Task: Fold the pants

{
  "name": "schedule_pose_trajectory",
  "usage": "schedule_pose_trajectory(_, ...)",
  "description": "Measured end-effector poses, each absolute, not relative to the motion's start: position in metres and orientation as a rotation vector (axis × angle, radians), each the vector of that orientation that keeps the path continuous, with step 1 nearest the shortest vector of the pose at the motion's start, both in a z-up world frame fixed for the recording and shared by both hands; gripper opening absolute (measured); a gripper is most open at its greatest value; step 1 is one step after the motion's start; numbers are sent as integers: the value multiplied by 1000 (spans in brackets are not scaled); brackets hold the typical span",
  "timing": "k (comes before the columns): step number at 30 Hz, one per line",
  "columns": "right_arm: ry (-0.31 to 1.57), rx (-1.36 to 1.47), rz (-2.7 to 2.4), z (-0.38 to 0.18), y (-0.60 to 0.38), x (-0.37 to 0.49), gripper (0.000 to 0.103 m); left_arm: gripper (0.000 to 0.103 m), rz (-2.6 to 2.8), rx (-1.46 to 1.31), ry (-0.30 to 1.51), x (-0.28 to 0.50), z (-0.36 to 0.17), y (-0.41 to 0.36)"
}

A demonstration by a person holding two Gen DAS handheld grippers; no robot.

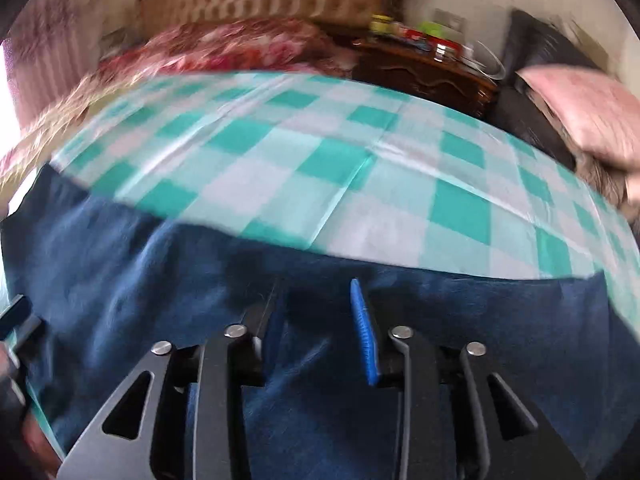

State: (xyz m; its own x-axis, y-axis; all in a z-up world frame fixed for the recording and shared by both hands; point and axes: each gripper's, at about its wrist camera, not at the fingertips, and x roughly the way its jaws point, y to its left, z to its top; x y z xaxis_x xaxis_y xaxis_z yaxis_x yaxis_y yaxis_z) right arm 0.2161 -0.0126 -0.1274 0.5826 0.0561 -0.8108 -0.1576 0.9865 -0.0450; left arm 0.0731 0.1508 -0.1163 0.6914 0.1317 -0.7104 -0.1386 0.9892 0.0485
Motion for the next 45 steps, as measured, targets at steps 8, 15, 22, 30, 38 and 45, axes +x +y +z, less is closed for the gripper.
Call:
schedule_pose_trajectory(8, 938, -91, 57, -133, -24, 217, 70, 50, 271, -107, 707, 125, -71, 289)
schedule_pose_trajectory(15, 923, -135, 33, -131, -18, 212, 71, 45, 112, -34, 966, 222, -94, 320)
schedule_pose_trajectory(22, 918, -157, 22, -131, -16, 212, 72, 7, 204, -7, 959, 228, -102, 324)
schedule_pose_trajectory(30, 919, -160, 16, -131, -15, 212, 73, 26, 161, 24, 763, 177, -70, 267)
schedule_pose_trajectory(38, 917, -166, 11, -131, -14, 211, 74, 46, -272, 36, 812, 151, -105, 117)
schedule_pose_trajectory(45, 923, -152, 8, -131, -17, 213, 76, 71, -67, 10, 924, 163, -135, 126)
